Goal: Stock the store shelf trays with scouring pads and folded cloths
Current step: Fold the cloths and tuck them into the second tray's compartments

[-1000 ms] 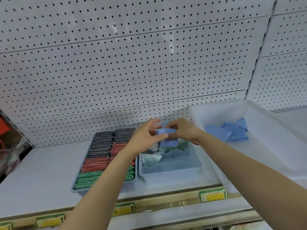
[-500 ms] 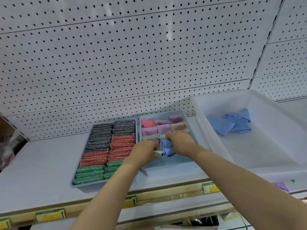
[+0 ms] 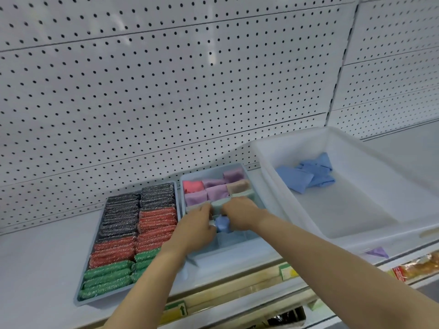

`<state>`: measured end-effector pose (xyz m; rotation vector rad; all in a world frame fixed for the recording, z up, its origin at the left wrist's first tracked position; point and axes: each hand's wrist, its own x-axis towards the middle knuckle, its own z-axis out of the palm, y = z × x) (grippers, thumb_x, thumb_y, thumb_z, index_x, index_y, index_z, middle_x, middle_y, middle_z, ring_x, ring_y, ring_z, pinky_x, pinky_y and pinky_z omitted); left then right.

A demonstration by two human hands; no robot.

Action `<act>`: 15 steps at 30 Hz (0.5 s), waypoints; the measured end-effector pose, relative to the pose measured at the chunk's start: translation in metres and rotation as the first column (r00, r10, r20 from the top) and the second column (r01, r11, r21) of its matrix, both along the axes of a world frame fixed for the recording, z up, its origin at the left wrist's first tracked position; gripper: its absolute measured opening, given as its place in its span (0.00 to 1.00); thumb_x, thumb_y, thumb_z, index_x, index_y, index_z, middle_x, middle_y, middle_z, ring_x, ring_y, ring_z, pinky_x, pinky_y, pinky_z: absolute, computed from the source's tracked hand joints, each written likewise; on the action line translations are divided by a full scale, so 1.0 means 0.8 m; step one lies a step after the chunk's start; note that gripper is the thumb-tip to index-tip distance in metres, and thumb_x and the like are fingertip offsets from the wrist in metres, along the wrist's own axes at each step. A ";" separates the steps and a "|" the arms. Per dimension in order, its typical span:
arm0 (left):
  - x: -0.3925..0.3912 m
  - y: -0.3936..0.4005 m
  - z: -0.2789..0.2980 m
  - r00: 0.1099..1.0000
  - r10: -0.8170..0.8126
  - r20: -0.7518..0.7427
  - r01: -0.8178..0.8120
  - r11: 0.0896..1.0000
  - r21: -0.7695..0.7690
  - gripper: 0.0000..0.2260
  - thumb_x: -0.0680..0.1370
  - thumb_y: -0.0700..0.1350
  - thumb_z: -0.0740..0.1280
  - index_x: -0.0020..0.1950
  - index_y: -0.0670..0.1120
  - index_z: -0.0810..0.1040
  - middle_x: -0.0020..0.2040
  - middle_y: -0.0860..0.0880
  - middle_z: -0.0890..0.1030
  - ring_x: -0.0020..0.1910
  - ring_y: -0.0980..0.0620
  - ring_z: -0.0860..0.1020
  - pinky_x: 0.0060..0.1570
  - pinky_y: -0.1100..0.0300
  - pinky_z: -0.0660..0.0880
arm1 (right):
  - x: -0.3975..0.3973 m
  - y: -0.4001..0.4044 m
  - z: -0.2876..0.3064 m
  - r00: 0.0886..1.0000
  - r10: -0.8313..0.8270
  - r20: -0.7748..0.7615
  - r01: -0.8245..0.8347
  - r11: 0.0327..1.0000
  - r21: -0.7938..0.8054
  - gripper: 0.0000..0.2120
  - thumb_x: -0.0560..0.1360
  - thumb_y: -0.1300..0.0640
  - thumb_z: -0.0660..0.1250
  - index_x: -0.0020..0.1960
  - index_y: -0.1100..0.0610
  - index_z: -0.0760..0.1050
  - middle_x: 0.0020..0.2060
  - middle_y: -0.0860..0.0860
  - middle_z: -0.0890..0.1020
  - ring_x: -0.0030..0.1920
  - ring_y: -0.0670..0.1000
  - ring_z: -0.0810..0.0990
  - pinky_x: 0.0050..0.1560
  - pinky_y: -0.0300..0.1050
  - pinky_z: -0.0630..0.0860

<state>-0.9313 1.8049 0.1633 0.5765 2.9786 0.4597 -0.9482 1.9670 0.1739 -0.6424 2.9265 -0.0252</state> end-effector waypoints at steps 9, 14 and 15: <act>-0.005 0.025 0.006 0.994 -0.042 -0.101 0.026 0.988 -0.155 0.12 0.75 0.54 0.66 0.56 0.51 0.79 0.53 0.50 0.80 0.50 0.49 0.79 0.45 0.56 0.73 | 0.015 0.008 0.011 0.997 -0.008 0.081 0.024 0.978 -0.208 0.09 0.70 0.51 0.65 0.45 0.55 0.79 0.45 0.56 0.83 0.46 0.57 0.80 0.39 0.44 0.72; -0.026 0.053 0.077 0.984 0.059 -0.166 -0.074 0.994 -0.086 0.10 0.79 0.52 0.63 0.57 0.51 0.79 0.54 0.50 0.82 0.50 0.47 0.79 0.43 0.57 0.72 | 0.004 0.054 0.053 0.976 -0.116 -0.183 0.061 0.957 -0.284 0.13 0.73 0.50 0.62 0.55 0.52 0.77 0.54 0.53 0.81 0.56 0.56 0.79 0.52 0.49 0.76; -0.034 0.067 0.093 0.961 0.075 -0.268 -0.094 0.994 -0.060 0.12 0.80 0.51 0.62 0.59 0.50 0.79 0.57 0.49 0.81 0.53 0.46 0.79 0.48 0.55 0.73 | 0.003 0.069 0.065 0.955 -0.164 -0.248 0.083 0.948 -0.307 0.17 0.74 0.48 0.61 0.58 0.54 0.76 0.57 0.54 0.80 0.57 0.57 0.77 0.56 0.50 0.74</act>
